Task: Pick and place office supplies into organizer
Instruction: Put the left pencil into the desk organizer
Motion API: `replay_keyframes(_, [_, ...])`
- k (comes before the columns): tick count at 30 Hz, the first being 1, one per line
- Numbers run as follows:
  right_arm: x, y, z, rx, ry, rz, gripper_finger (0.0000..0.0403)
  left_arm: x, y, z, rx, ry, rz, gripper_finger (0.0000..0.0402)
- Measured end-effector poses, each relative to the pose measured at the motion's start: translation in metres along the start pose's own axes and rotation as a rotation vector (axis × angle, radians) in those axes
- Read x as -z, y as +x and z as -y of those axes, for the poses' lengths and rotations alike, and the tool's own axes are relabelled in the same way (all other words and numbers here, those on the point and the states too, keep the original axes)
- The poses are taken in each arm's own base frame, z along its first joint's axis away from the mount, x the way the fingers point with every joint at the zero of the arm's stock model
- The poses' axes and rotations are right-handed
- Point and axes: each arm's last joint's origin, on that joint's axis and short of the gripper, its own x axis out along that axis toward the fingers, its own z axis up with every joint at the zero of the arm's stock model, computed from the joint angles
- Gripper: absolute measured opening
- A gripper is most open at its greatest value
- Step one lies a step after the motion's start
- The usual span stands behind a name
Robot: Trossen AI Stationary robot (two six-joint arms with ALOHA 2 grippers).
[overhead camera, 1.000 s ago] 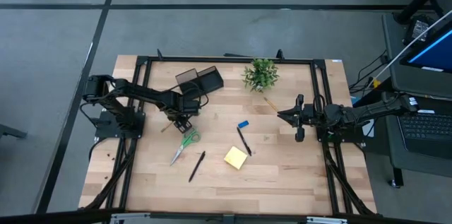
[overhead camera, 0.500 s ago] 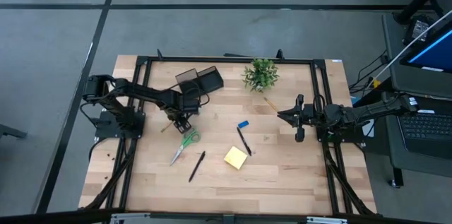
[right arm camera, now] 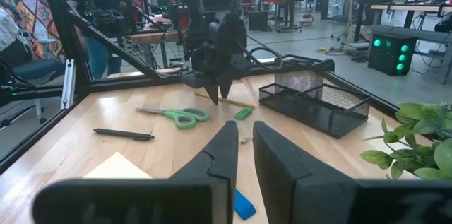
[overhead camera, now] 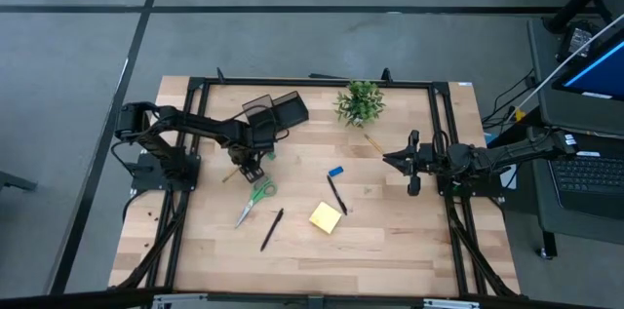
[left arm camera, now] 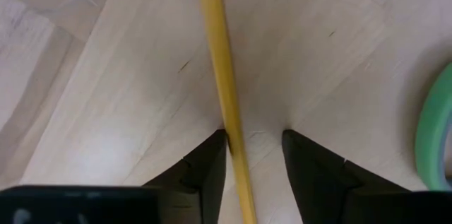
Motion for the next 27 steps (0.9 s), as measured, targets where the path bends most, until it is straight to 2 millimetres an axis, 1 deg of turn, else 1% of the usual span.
replay_keyframes(10, [-0.0011, 0.0000, -0.0001, -0.001, 0.004, 0.010, 0.0048, -0.0004, 0.0000, -0.0001, -0.016, -0.024, 0.012, 0.0129])
replay_keyframes(16, [-0.0011, 0.0000, -0.0001, 0.000, 0.003, 0.010, 0.0048, -0.0002, 0.0000, 0.0006, -0.019, -0.015, 0.016, 0.0113])
replay_keyframes(27, [-0.0011, 0.0000, 0.0000, 0.002, 0.003, 0.010, 0.0048, 0.0039, -0.0001, 0.0090, -0.039, 0.029, 0.034, 0.0084])
